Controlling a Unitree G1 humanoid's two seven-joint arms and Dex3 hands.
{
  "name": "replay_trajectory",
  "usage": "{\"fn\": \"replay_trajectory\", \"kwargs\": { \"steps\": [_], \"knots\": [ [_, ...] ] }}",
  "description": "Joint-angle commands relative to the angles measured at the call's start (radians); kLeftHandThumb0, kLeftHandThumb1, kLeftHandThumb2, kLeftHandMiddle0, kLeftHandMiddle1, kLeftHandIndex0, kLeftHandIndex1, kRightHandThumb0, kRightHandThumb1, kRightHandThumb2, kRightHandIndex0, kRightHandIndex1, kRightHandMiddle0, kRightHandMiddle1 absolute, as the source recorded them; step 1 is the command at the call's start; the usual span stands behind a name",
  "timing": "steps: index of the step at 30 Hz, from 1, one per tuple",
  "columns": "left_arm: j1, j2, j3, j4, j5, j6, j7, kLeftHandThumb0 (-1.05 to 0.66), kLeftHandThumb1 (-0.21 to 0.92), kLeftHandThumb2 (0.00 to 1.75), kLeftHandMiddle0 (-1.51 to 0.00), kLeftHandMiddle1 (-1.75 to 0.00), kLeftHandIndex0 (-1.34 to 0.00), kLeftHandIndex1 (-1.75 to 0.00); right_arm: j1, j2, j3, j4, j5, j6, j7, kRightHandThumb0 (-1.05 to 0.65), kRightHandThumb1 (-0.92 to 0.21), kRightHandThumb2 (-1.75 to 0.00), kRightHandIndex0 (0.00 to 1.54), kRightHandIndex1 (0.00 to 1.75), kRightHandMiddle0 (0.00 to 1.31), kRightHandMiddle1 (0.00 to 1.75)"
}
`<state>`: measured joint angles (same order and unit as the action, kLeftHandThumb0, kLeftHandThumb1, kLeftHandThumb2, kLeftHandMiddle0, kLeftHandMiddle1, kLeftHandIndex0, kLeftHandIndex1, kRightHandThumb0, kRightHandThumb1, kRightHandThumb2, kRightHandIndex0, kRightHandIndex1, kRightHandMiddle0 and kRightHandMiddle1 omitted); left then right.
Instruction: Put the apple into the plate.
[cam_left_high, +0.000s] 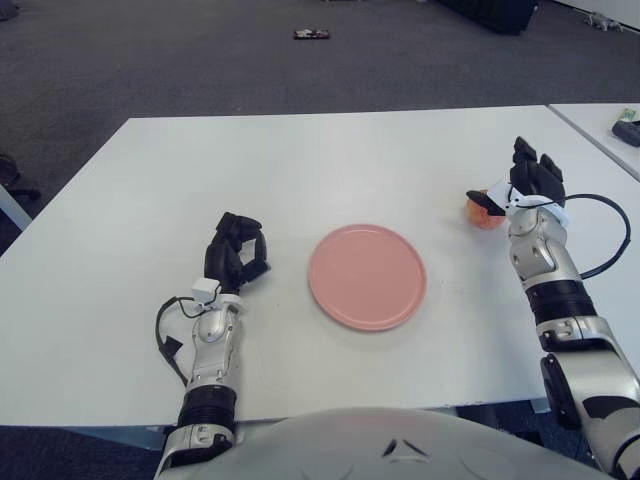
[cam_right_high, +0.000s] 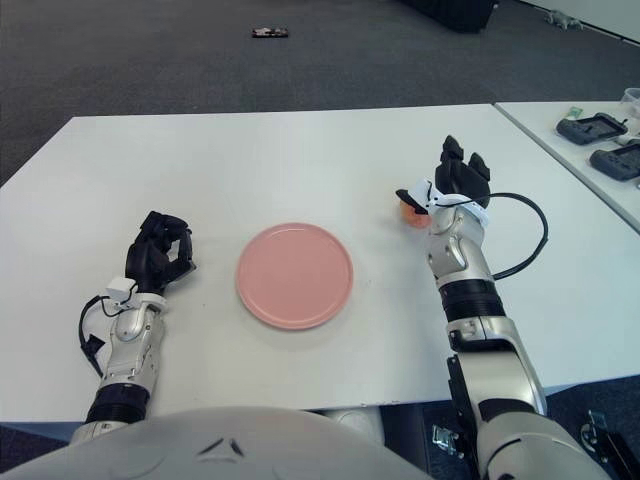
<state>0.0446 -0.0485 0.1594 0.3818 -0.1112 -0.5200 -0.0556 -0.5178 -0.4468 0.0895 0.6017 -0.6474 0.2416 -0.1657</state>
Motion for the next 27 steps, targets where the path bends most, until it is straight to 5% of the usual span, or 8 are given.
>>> {"fn": "replay_trajectory", "kwargs": {
  "steps": [1,12,27],
  "knots": [
    [0.042,-0.012,0.000,0.030,-0.001,0.002,0.012,-0.42,0.52,1.08,-0.96,-1.75,-0.45,-1.75,-0.065,-0.012,0.050,0.147,0.000,-0.059,-0.002,-0.95,-0.49,-0.68,0.00,0.00,0.00,0.00],
    [0.047,-0.013,0.000,0.024,-0.004,0.008,0.020,-0.42,0.51,1.09,-0.97,-1.75,-0.46,-1.75,-0.179,0.012,0.174,0.429,-0.014,-0.121,-0.008,-1.00,-0.58,-0.66,0.00,0.00,0.00,0.00],
    [0.050,-0.009,0.002,0.027,0.009,-0.001,0.033,-0.42,0.51,1.09,-0.99,-1.75,-0.46,-1.75,-0.226,0.051,0.260,0.608,0.001,-0.181,0.000,-0.98,-0.62,-0.67,0.00,0.00,0.00,0.00]
  ]
}}
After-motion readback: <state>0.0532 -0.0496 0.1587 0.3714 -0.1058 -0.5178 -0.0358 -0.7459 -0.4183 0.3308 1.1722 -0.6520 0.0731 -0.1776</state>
